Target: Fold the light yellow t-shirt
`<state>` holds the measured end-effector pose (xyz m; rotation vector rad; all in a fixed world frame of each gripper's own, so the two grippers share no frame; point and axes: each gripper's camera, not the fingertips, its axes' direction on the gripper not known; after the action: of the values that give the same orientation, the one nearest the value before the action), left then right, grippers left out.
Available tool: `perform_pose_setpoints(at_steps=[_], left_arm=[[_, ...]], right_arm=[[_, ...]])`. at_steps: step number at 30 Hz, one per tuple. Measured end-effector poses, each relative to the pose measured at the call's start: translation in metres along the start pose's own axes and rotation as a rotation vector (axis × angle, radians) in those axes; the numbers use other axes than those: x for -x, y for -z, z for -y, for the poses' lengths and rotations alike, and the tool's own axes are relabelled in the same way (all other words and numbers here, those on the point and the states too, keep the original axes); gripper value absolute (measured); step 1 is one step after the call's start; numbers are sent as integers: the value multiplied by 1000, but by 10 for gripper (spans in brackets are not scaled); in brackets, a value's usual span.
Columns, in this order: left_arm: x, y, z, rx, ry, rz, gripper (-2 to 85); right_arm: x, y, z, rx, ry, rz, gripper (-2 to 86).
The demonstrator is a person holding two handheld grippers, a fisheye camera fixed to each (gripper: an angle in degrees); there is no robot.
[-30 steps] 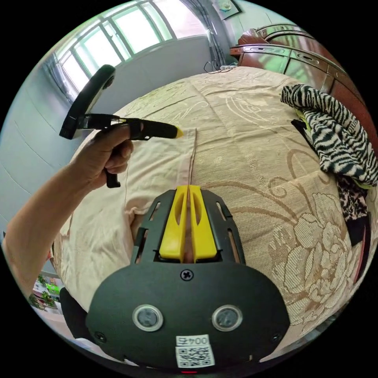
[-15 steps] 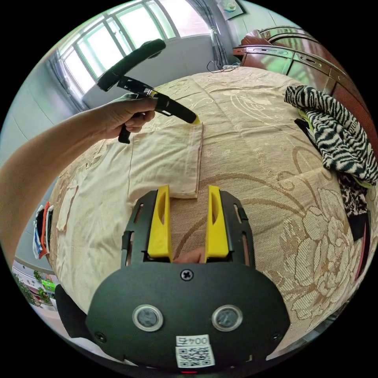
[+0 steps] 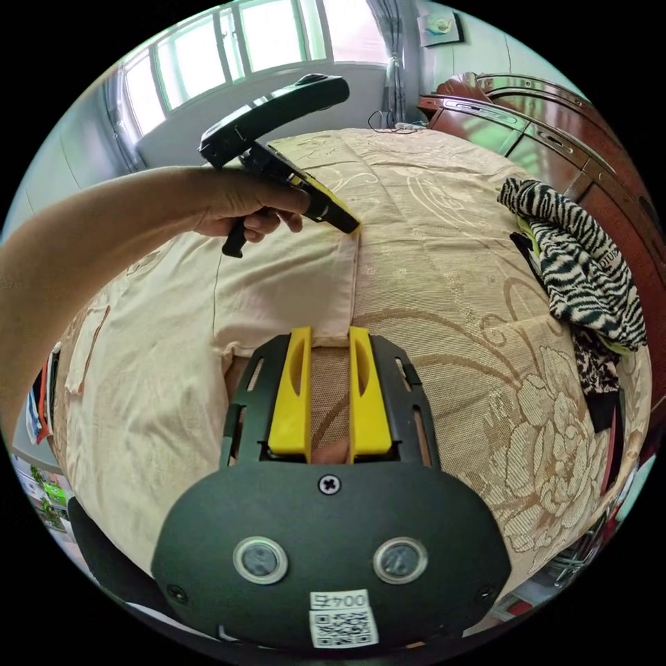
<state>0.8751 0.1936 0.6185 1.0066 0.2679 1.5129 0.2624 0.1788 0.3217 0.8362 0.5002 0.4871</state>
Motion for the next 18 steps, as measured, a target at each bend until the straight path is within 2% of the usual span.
perform_pose_setpoints(at_steps=[10,18], left_arm=[[45,5,-7,20,83,-131,42],[102,13,-18,74,287,-323,15]], right_arm=[[-36,-2,12,14,-150,161,52],[-44,-1,22,-19,-187,220,20]])
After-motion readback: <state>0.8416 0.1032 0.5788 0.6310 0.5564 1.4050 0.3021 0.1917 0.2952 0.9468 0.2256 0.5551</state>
